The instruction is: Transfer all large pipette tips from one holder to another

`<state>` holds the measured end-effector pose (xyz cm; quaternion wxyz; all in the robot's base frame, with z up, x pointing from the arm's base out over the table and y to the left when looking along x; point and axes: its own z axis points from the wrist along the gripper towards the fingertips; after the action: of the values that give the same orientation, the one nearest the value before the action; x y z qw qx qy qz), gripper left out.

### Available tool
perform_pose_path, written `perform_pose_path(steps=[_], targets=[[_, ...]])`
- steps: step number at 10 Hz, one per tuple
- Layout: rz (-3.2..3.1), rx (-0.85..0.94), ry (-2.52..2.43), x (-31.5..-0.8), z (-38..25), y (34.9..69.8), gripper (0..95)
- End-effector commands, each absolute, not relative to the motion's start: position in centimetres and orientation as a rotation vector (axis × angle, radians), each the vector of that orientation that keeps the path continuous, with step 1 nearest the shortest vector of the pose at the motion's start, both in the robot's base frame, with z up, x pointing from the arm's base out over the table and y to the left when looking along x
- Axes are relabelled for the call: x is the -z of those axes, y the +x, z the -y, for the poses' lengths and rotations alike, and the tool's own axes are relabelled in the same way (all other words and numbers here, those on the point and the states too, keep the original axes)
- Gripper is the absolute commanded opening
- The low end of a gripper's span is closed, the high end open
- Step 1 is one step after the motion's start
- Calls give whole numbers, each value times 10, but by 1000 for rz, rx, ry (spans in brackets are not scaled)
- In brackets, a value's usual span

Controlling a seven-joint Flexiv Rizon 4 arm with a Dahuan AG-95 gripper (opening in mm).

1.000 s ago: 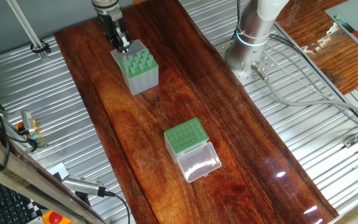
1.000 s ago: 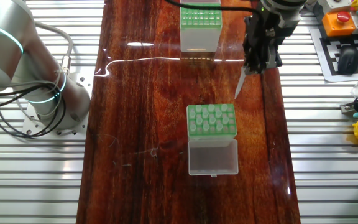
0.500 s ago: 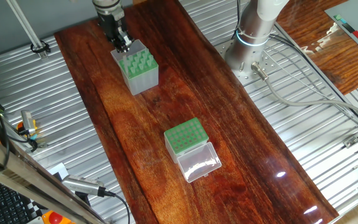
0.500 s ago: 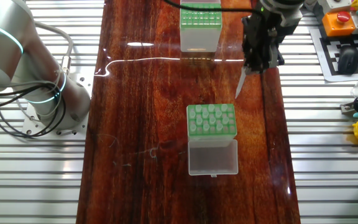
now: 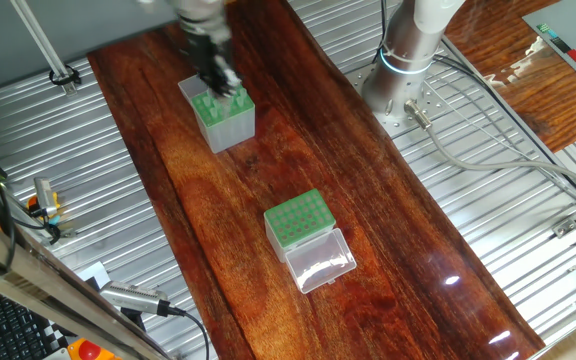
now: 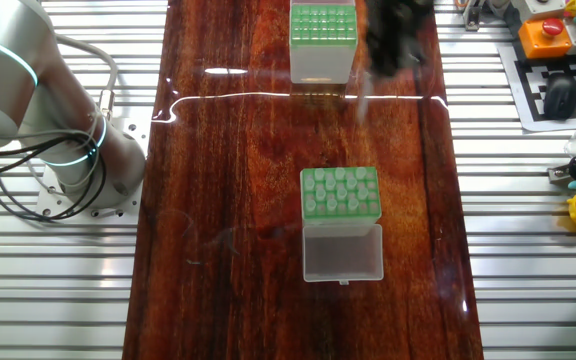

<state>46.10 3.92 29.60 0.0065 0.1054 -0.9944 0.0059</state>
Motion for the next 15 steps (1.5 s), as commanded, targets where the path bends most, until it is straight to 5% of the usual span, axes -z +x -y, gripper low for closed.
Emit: perform_pose_path(steps=[1, 7, 15], targets=[[3115, -27, 243, -298, -63, 447, 0], [3068, -19, 454, -298, -63, 447, 0], [3066, 5, 226, -308, -147, 414, 0]])
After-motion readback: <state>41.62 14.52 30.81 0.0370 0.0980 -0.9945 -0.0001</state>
